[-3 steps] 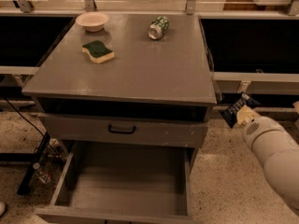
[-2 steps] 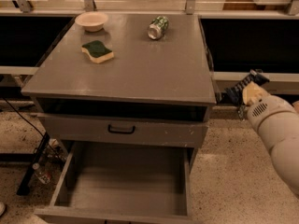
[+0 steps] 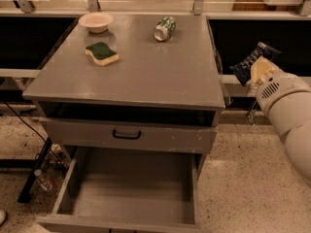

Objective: Pick rxbar blueberry from middle drawer and place on counter

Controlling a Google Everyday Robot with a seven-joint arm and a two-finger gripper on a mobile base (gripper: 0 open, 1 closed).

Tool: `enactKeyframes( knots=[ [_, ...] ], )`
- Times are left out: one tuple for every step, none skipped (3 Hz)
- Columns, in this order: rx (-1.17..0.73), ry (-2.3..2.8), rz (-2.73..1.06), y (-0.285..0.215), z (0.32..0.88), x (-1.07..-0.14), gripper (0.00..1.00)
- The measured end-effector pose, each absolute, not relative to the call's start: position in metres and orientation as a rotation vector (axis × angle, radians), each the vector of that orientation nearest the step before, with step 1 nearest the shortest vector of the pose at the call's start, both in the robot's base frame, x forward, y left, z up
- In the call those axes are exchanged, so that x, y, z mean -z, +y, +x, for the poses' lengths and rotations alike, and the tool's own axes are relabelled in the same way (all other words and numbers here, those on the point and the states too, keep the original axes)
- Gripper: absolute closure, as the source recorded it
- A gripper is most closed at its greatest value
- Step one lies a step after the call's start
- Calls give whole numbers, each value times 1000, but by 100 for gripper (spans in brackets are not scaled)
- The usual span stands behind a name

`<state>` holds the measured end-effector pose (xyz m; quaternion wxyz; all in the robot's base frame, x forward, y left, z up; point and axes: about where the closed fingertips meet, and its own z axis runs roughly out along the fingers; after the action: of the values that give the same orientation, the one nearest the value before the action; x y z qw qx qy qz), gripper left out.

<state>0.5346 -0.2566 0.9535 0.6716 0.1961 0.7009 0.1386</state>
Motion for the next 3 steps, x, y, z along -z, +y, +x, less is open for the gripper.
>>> enactKeyframes(
  knots=[
    [-312, 1579, 442, -257, 535, -954, 100],
    [-361, 1597, 420, -232, 546, -949, 100],
    [-465, 1635, 356, -174, 550, -945, 100]
  ],
)
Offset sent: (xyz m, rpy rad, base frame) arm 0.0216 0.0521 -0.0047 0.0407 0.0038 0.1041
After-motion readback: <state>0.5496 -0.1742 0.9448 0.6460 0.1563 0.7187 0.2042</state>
